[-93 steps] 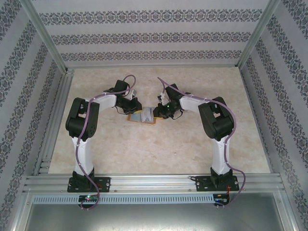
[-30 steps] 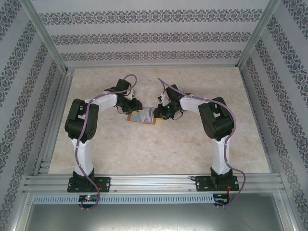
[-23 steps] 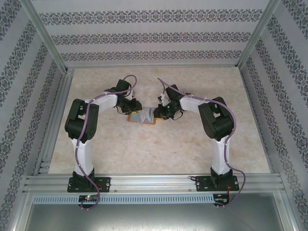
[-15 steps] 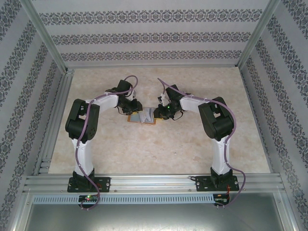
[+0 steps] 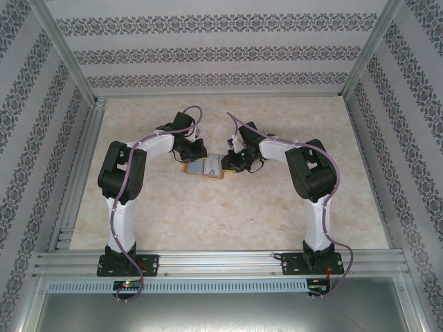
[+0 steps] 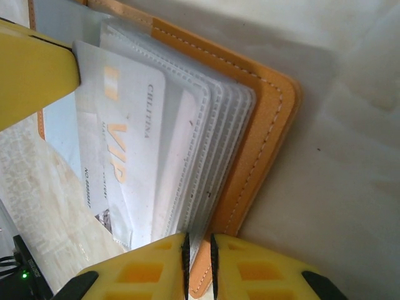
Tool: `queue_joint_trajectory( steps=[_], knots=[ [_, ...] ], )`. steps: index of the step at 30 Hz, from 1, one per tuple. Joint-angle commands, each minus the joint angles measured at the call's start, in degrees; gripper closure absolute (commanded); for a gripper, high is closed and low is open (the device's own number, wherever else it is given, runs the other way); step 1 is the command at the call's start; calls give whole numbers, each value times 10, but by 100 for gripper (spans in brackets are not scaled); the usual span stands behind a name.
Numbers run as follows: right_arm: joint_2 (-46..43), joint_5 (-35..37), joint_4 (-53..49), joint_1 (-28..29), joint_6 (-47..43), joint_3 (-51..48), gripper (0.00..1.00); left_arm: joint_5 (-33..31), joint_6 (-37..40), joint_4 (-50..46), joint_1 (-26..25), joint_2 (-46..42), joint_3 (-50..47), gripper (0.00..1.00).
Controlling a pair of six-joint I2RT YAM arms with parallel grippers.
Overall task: Put the credit cards into the card holder
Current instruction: Insert the credit card into the card slot.
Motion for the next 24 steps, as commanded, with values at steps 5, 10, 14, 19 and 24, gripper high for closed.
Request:
queue_joint_trajectory(
  steps=[5, 10, 14, 19, 24],
  knots=[
    [-3, 7, -15, -6, -12, -13, 80, 8, -8, -12, -17, 17, 18, 90],
    [-6, 8, -15, -6, -11, -16, 80, 10, -15, -8, -25, 19, 20, 88],
    [-7, 8, -12, -6, -10, -17, 80, 7, -13, -7, -25, 24, 27, 82],
    [-14, 8, -12, -5, -11, -19, 80, 12, -15, -11, -25, 31, 53, 77],
    [-32, 12, -18, -6, -11, -22, 80, 1, 3, -42, -21, 29, 78, 73]
  ],
)
